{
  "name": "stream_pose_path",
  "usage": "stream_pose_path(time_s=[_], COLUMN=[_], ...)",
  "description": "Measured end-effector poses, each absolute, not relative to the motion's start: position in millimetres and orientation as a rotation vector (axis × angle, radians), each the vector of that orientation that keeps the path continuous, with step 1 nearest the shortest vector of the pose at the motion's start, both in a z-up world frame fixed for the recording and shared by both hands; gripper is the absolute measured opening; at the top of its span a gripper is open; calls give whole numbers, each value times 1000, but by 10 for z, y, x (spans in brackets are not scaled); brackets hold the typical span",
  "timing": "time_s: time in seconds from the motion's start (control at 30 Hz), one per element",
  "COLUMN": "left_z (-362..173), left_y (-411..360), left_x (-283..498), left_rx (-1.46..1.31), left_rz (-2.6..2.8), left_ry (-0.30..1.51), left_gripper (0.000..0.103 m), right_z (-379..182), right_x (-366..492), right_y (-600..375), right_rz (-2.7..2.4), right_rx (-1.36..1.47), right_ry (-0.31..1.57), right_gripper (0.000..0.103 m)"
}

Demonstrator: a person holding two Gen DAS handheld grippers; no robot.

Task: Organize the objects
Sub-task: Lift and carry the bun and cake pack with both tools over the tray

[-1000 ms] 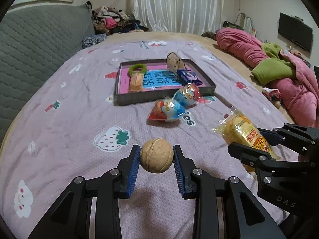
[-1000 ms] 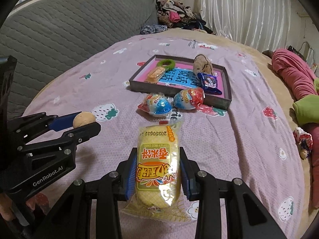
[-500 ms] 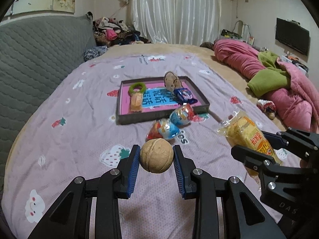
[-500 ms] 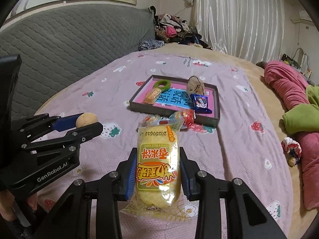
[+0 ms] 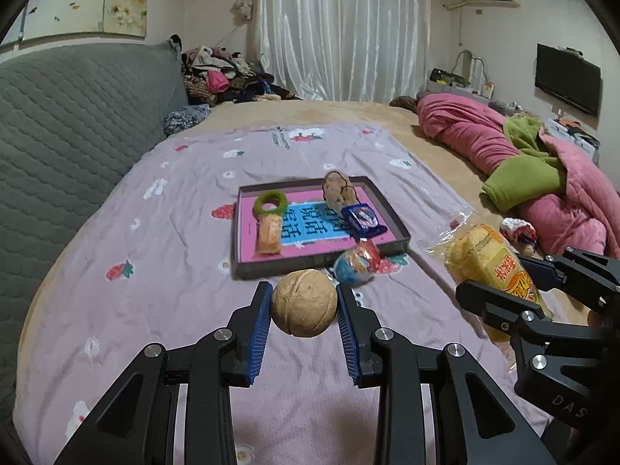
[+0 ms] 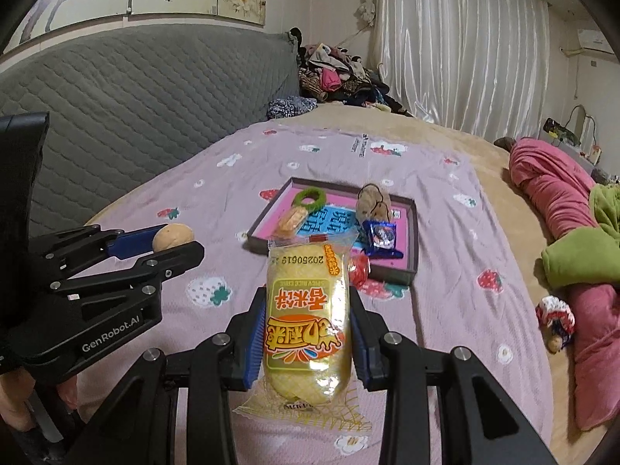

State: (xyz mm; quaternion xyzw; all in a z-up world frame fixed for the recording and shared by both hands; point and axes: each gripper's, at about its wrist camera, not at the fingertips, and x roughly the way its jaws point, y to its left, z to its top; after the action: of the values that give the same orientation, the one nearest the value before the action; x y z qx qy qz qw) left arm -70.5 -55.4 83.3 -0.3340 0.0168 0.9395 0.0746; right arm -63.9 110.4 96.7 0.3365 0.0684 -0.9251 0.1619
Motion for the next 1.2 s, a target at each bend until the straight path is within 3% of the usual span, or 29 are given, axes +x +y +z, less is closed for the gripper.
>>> stream_pose_path(time_s=[0.77, 1.2], left_z=[1267, 1338], left_y=[-688, -753], left_x=[-1483, -2071], left_rx=[-948, -920], left_rz=[2860, 2877], left_ry=[57, 63], left_gripper=[34, 34], right_z=[1526, 1481], right_x=[-1322, -1840], right_y=[1060, 932], right_rz=[-2685, -2673], right_rx=[865, 850], right_ry=[206, 176], right_gripper=[38, 38])
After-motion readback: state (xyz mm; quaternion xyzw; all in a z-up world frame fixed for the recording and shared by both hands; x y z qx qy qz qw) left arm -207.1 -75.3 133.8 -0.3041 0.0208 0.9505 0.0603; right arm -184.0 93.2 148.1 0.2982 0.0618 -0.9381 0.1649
